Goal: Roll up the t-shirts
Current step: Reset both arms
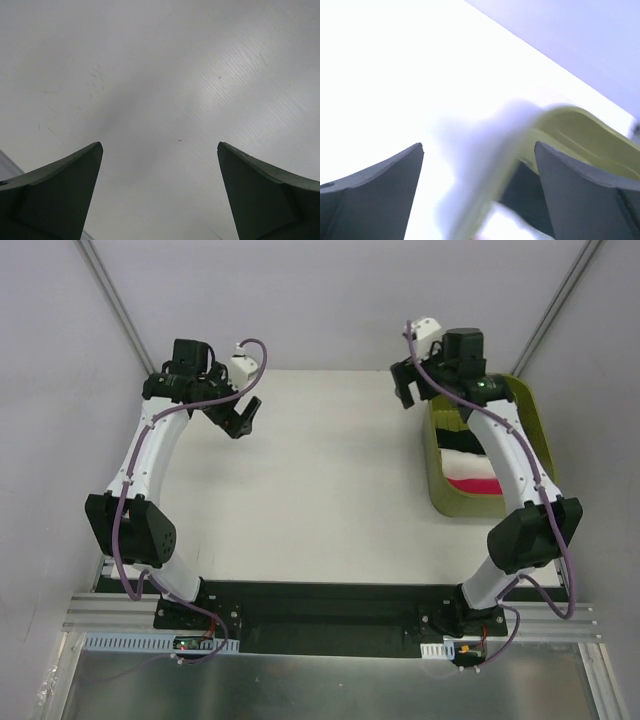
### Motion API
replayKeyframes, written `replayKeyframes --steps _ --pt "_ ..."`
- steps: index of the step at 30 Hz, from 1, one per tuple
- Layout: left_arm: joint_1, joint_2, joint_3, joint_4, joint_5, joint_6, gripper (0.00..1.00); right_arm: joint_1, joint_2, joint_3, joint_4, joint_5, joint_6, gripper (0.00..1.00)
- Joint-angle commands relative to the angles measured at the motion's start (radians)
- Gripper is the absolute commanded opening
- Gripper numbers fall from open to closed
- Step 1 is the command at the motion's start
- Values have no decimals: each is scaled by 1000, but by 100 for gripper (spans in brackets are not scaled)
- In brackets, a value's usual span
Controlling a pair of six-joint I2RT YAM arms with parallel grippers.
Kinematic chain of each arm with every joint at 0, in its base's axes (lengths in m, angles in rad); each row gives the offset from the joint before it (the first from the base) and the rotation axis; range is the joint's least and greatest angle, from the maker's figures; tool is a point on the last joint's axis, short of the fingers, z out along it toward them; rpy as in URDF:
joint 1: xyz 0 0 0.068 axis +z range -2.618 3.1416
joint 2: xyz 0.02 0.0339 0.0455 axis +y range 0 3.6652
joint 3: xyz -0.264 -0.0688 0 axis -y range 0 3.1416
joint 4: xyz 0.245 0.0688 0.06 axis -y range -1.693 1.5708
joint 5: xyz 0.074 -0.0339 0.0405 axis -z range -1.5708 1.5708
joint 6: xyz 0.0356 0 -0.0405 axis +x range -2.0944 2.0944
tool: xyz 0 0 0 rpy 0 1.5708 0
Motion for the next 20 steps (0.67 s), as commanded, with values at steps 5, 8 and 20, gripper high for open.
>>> replayKeyframes --steps 5,8,20 --pt "-133 41 34 114 -164 -144 99 233 -71 -149 -20 91 136 96" --pt "-210 58 34 123 -202 -133 99 278 -71 -158 -12 120 111 96" --pt "-241 62 -5 148 -228 -191 99 348 -33 -153 -3 201 27 96"
